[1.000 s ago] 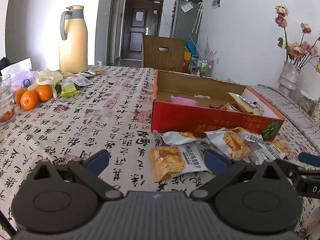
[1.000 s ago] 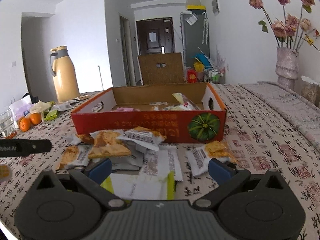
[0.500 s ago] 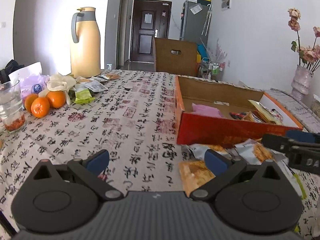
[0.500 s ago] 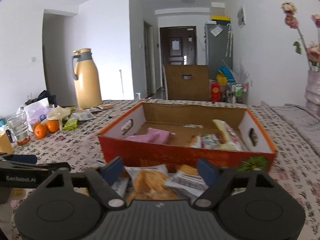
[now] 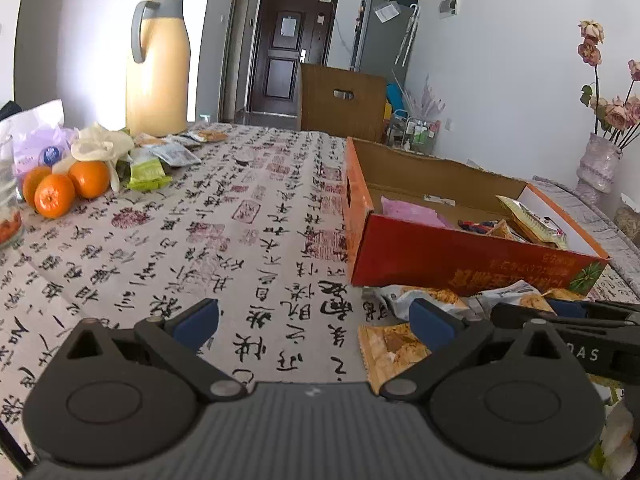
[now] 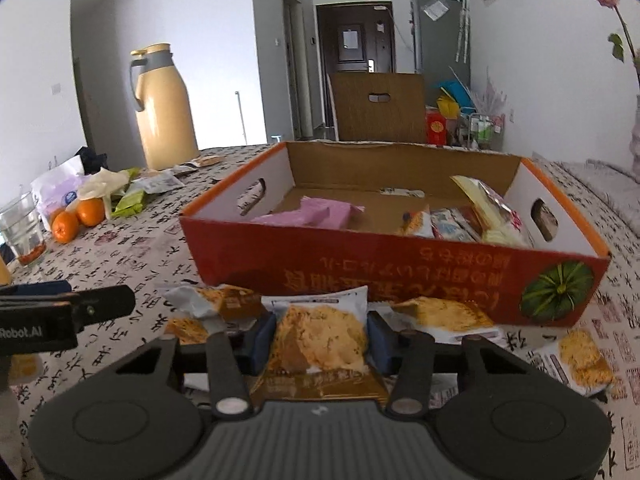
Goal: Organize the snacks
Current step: 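Grasp a white biscuit packet with the right gripper while the left grasps another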
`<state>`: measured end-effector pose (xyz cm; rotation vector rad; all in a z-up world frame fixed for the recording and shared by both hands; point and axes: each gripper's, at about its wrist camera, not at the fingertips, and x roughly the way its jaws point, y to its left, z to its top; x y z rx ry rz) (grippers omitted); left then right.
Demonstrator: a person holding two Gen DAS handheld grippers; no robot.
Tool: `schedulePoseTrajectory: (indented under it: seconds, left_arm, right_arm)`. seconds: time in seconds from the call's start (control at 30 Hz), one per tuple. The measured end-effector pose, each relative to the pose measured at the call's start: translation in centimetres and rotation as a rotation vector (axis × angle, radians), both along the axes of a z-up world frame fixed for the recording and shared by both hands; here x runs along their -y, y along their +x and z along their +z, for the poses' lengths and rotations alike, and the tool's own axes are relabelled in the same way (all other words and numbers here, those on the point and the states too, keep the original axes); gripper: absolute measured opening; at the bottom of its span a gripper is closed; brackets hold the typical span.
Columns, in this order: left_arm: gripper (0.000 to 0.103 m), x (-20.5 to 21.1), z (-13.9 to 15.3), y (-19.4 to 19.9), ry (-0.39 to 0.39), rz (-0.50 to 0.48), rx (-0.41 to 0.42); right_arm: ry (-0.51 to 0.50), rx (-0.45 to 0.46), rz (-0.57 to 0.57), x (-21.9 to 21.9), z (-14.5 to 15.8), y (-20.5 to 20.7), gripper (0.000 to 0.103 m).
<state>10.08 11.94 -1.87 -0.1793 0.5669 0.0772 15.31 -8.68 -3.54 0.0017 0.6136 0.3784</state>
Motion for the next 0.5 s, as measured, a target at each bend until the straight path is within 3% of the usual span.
schedulePoseTrajectory:
  seconds: [0.17,0.5]
  left_arm:
    - [0.103,-0.2,-0.3,0.2,-0.016,-0.003,-0.013]
    - [0.103,0.6,0.3,-0.1,0.012,-0.017,-0.035]
  right_arm:
    - [0.009,0.024,-0.004,0.3,0.2,-0.4,0.042]
    - [0.067,0.137,-0.050,3.1,2.8,-3.0,0.041]
